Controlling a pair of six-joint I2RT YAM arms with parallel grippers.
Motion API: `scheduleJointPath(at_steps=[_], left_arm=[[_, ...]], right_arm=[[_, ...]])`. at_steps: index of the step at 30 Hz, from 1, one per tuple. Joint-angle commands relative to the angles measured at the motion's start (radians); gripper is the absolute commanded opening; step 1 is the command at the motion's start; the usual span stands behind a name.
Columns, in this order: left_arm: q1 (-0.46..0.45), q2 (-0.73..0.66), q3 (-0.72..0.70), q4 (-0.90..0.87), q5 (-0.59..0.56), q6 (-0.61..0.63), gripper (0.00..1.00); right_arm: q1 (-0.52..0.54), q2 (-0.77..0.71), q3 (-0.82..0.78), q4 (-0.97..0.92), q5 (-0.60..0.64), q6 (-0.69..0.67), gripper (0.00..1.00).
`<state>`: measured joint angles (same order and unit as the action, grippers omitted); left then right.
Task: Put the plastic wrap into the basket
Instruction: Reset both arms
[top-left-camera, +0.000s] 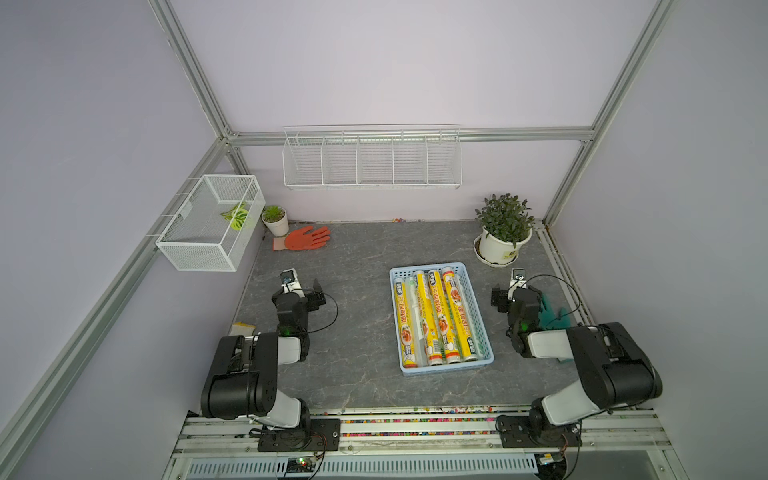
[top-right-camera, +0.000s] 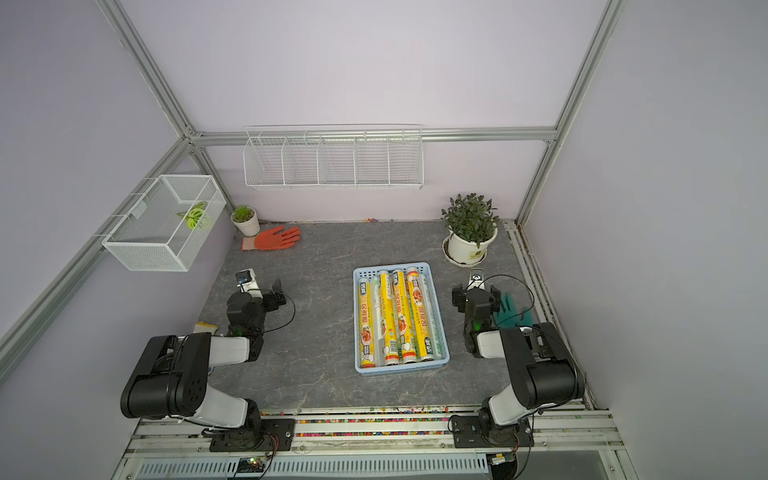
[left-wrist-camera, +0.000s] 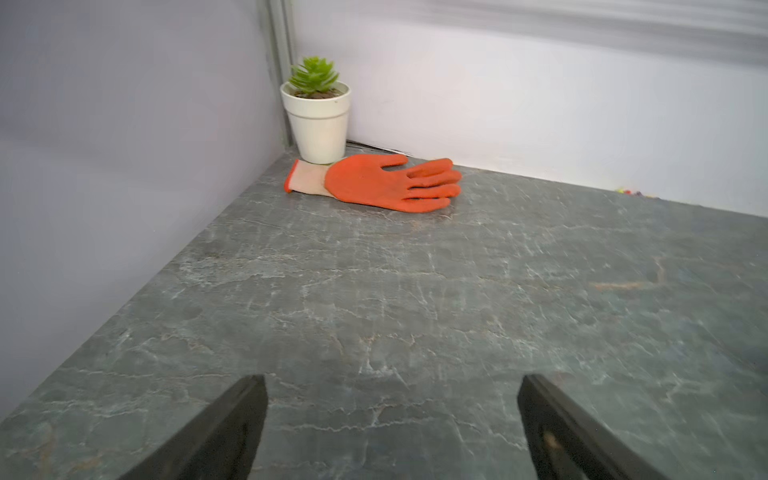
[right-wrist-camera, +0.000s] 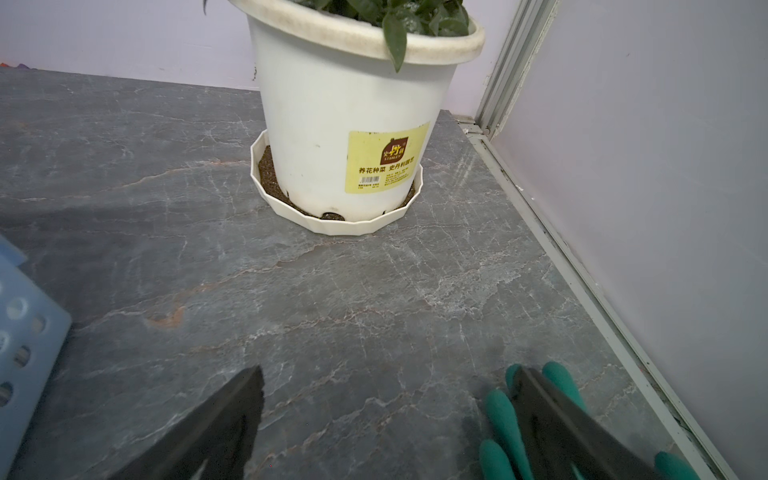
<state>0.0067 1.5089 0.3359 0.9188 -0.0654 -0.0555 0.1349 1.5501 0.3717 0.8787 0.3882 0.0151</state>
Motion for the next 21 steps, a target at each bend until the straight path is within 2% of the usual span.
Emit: scheduleJointPath(at_steps=[1, 6, 21], left_arm=[[0.006, 0.005, 0.024, -0.002, 0.066, 0.033, 1.0], [0.004, -0.004, 0.045, -0.059, 0.045, 0.02, 1.0], [0.006, -0.001, 0.044, -0.051, 0.05, 0.02, 1.0]], right_arm=[[-0.005, -0.018, 0.009, -0.007, 0.0, 0.017, 0.98], [-0.006, -0.018, 0.009, -0.008, 0.0, 0.018, 0.98], [-0.006, -0.018, 0.009, -0.008, 0.001, 0.019, 0.98]])
